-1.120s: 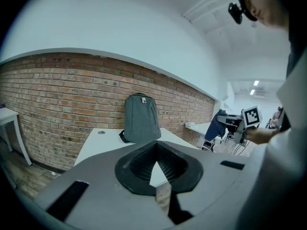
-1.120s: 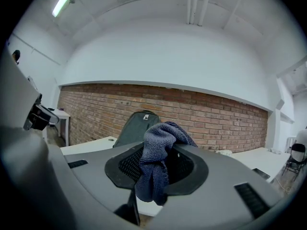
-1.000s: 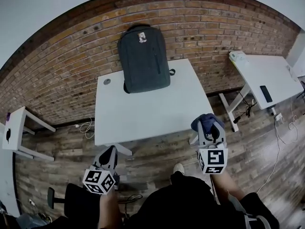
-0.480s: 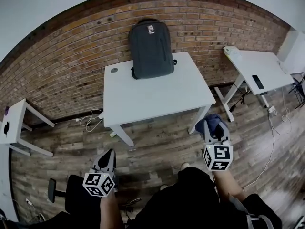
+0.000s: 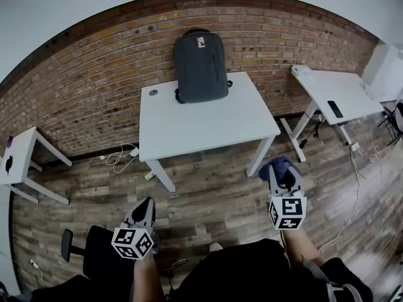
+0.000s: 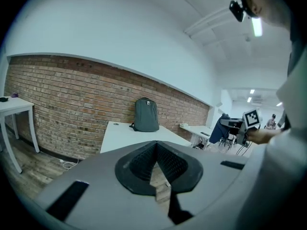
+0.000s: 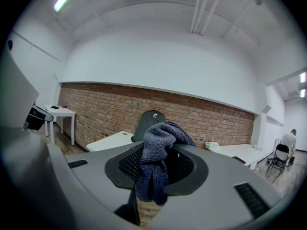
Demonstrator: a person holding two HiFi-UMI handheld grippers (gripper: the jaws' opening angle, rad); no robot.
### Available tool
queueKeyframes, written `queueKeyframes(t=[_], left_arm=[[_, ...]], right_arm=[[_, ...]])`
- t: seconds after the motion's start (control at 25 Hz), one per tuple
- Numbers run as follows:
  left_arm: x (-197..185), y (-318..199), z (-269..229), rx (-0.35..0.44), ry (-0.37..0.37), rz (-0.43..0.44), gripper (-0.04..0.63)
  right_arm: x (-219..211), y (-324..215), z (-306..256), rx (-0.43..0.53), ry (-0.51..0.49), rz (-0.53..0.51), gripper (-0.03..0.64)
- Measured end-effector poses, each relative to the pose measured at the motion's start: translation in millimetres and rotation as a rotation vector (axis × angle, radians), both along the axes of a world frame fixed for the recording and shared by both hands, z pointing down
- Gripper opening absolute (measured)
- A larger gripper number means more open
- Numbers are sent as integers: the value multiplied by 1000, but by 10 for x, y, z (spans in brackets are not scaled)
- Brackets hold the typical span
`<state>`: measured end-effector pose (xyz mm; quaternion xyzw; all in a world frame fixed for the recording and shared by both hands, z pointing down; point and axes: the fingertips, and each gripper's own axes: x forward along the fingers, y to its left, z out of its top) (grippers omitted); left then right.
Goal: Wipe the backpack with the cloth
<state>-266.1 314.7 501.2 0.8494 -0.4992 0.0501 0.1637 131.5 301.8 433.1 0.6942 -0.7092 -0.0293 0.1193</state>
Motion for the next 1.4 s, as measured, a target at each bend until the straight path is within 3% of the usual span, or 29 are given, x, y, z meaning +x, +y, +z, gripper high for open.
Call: queueKeyframes(t=[0.44, 0.72, 0.96, 1.4], left_arm=[[563, 685, -223, 34, -25, 20, -3], [812, 1195, -334, 45, -40, -28, -3], [1246, 1664, -353, 40, -69, -7, -3], [1512, 2826, -120, 2, -68, -96, -3]], right_arm=[[393, 650, 56, 7, -38, -34, 106], [602, 966, -47, 36, -64, -92, 105], [847, 1344, -24, 44, -87, -126, 106], [1077, 2159, 176, 27, -109, -201, 106]])
